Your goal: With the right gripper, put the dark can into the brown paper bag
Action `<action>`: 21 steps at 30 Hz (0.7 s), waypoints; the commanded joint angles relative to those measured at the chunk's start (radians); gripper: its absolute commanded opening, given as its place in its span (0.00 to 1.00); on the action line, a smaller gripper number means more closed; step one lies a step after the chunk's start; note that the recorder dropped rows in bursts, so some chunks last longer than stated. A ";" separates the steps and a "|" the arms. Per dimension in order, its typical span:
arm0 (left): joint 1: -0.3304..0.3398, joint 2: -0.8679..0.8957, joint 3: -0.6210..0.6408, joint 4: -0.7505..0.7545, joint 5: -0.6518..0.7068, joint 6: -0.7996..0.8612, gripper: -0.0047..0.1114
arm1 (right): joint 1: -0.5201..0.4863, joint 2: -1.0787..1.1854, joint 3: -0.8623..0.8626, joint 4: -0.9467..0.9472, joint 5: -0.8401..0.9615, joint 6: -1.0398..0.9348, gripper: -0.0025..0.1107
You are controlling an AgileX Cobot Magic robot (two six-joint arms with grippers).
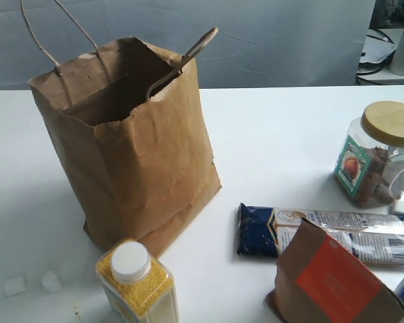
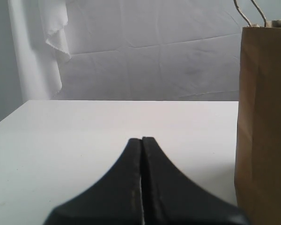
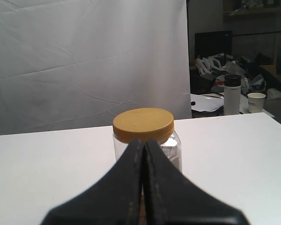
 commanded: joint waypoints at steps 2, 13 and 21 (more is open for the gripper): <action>-0.006 -0.003 0.004 0.003 -0.005 -0.004 0.04 | -0.006 -0.007 0.004 0.000 -0.004 -0.007 0.02; -0.006 -0.003 0.004 0.003 -0.005 -0.004 0.04 | 0.047 -0.007 0.004 0.000 -0.004 -0.007 0.02; -0.006 -0.003 0.004 0.003 -0.005 -0.004 0.04 | 0.047 -0.007 0.004 0.000 -0.004 -0.007 0.02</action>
